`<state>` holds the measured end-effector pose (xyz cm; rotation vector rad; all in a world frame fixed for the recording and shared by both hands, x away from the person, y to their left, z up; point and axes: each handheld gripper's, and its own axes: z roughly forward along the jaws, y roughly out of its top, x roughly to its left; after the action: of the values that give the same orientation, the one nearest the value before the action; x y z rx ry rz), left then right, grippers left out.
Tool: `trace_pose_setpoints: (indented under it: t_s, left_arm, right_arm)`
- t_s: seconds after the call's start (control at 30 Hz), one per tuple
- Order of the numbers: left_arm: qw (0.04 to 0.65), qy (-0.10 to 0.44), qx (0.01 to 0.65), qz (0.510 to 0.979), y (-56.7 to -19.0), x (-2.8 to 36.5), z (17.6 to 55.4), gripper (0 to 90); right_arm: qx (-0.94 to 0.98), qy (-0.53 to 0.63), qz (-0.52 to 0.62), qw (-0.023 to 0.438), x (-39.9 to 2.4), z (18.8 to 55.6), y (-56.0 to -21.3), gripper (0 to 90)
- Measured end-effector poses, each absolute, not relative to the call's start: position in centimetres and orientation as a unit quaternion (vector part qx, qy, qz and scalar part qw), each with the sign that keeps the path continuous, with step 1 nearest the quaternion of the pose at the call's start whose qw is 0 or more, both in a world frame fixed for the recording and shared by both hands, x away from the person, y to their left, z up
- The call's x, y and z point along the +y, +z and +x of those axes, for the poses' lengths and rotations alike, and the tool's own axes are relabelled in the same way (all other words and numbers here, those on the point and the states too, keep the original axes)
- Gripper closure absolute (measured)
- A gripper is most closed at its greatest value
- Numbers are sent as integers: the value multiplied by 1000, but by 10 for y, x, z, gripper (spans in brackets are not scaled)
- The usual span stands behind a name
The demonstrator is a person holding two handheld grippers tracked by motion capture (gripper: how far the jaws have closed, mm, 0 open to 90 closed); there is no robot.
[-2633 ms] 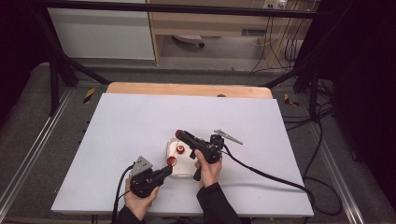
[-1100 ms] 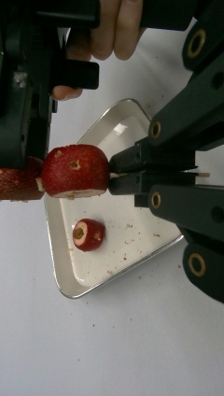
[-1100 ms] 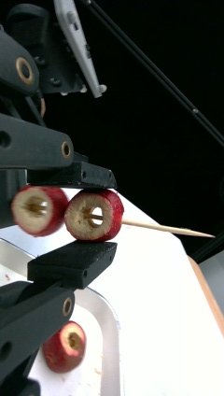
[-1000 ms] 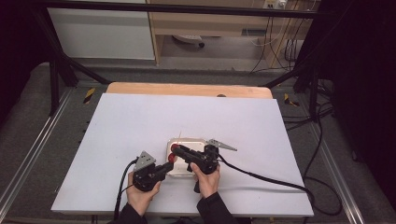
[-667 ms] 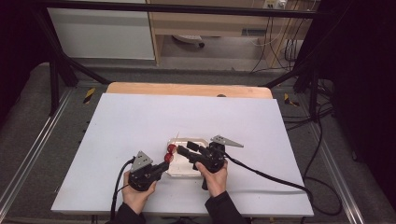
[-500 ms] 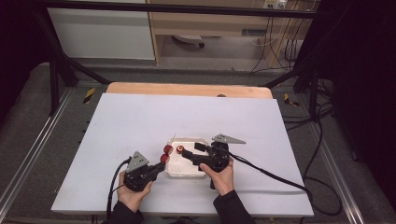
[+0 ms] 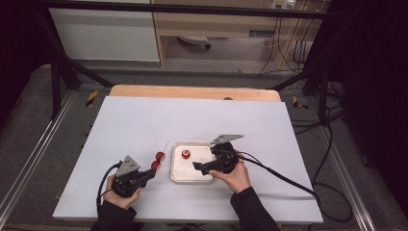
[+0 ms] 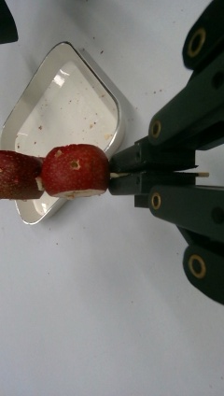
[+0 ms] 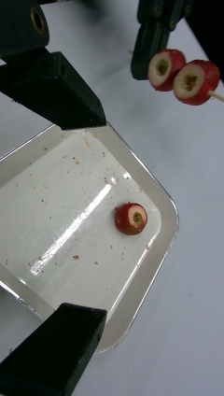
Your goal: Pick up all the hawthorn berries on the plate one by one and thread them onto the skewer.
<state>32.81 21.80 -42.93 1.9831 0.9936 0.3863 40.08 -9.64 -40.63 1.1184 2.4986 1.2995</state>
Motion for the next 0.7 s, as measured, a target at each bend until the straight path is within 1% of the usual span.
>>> trace_pose_setpoints:
  t_s: [0.37,0.7]
  left_arm:
    - [420,154,398,801,-432,226,330,880]
    - [416,151,401,802,-435,228,332,880]
  right_arm:
    - [887,319,329,56,-60,429,-393,173]
    - [915,261,306,45,-27,460,-395,289]
